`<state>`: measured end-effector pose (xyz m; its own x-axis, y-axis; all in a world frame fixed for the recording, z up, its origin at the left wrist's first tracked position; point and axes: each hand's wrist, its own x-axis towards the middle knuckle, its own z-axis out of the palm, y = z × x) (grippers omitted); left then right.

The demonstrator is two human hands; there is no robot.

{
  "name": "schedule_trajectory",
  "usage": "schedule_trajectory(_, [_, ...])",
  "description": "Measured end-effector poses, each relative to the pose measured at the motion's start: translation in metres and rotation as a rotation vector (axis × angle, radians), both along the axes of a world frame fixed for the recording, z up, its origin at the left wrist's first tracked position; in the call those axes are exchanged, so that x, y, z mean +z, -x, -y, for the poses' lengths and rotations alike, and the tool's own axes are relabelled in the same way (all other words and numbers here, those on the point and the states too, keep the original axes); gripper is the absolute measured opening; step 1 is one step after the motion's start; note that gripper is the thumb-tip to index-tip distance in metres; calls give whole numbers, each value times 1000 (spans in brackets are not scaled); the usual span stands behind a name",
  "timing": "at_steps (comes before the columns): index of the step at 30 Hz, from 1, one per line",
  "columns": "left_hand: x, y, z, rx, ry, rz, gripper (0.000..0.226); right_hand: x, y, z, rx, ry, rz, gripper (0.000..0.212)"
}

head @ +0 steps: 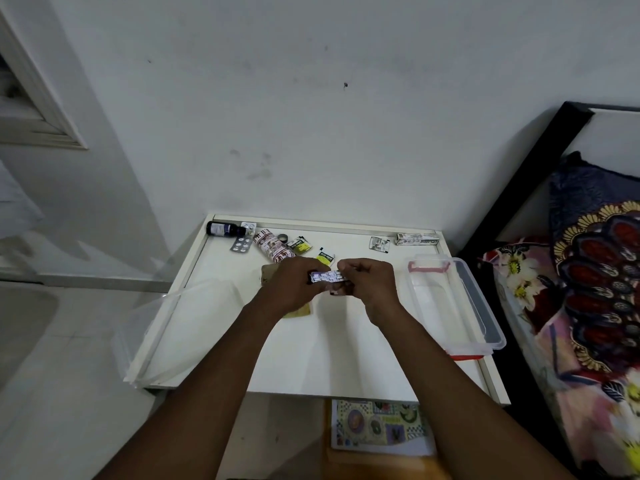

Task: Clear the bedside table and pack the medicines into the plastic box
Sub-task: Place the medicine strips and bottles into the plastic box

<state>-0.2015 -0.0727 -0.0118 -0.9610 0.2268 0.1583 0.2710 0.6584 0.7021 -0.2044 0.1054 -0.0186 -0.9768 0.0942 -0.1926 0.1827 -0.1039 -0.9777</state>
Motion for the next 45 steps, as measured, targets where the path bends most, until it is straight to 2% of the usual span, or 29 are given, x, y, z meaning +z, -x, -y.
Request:
schedule_trajectory(5, [2,-1,4,18,-19,-21,25,3,0,-5,105,70,11,13])
schedule_trajectory(9, [6,-4,2,24,-56,13,29,5,0,-4,50,64,33,7])
schedule_trajectory(11, [9,-6,1,44,-178,79,29,6,-1,-2,3,60,45,7])
schedule_trajectory(14, [10,-8,-1,116,-459,208,29,7,-1,-1,-65,46,51,10])
schedule_trajectory(16, [10,-9,-5,137,-534,254,28,6,-2,2,-84,39,29,11])
schedule_trajectory(21, [5,-8,-13,180,-481,263,25,3,-5,10,-138,18,-22,11])
schedule_trajectory(27, [6,-9,-18,290,-548,291,26,2,-9,18,-181,4,-20,13])
schedule_trajectory(33, [14,-11,-16,271,-755,362,36,2,-7,18,-230,-81,8,10])
schedule_trajectory(38, [12,-9,-13,269,-752,368,28,5,-5,14,-200,32,55,16])
schedule_trajectory(42, [12,-6,-10,300,-780,394,26,10,-6,10,-116,181,68,5])
schedule_trajectory(45, [15,-5,-9,282,-758,406,23,11,-6,8,-86,182,56,2])
